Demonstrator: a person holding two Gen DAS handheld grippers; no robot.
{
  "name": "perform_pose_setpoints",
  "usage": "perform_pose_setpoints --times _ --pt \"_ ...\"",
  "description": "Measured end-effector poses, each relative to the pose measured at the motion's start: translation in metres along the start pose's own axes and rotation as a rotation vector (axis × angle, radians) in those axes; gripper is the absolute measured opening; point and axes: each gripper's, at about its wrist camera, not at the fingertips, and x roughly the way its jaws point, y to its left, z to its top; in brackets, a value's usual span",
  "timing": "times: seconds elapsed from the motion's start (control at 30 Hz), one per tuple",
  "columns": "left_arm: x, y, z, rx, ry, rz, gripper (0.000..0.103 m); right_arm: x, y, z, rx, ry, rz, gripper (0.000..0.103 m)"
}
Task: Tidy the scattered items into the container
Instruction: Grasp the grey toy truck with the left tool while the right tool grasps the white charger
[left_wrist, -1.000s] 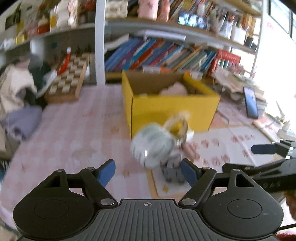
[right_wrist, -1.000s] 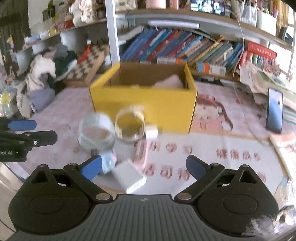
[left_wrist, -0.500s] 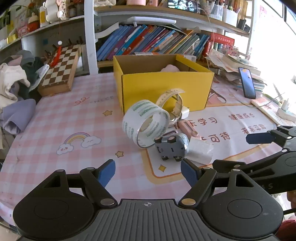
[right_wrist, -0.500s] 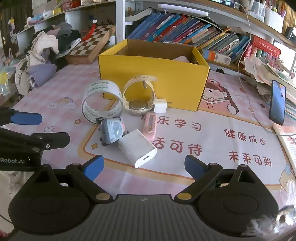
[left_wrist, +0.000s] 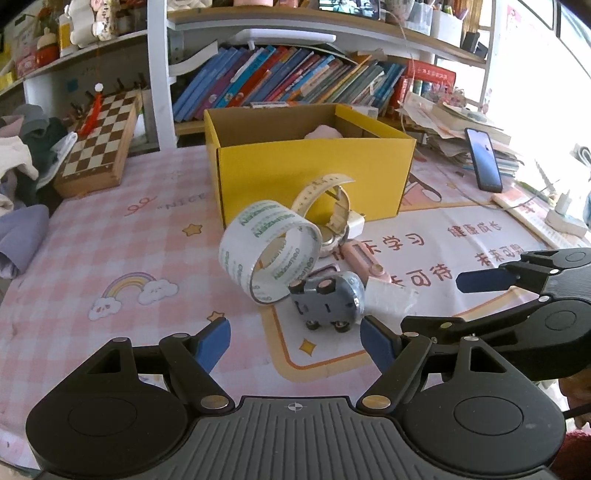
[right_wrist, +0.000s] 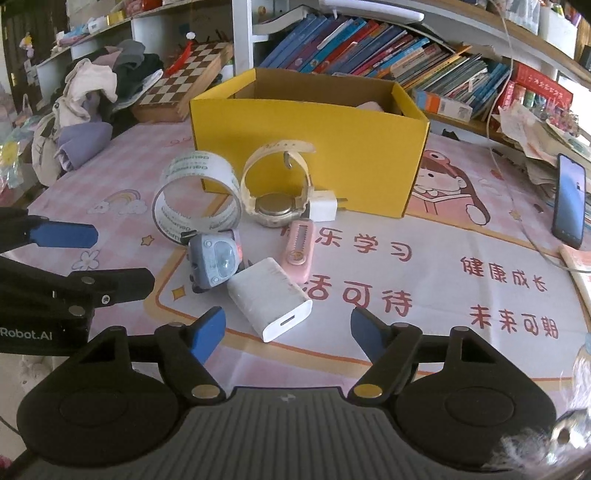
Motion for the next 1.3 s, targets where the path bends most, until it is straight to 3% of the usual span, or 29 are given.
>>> perform_pose_setpoints --times 0.33,0.5,0.6,0.83,1.0,1.3 --pt "0.010 -0.001 0.006 0.012 0.025 -0.009 0.078 0.026 0.004 0.011 -0.047 0.050 0.048 0.064" --pt "0.016 -0.003 0.009 0.020 0.037 -0.018 0.077 0.040 0.003 0.011 -0.056 0.090 0.050 0.051" --pt "0.021 -0.003 0.010 0.012 0.048 -0.030 0.076 0.039 -0.001 0.010 -0.045 0.091 0.059 0.051" --pt "0.038 -0.009 0.013 -0.009 0.070 -0.071 0.076 0.033 -0.021 0.004 -0.010 0.110 -0.010 0.050" --pt "0.047 -0.024 0.016 0.040 0.076 -0.109 0.076 0.028 -0.033 0.000 0.004 0.118 -0.045 0.050" --pt "0.068 -0.035 0.016 0.098 0.108 -0.086 0.076 0.029 -0.044 0.000 0.006 0.130 -0.037 0.050"
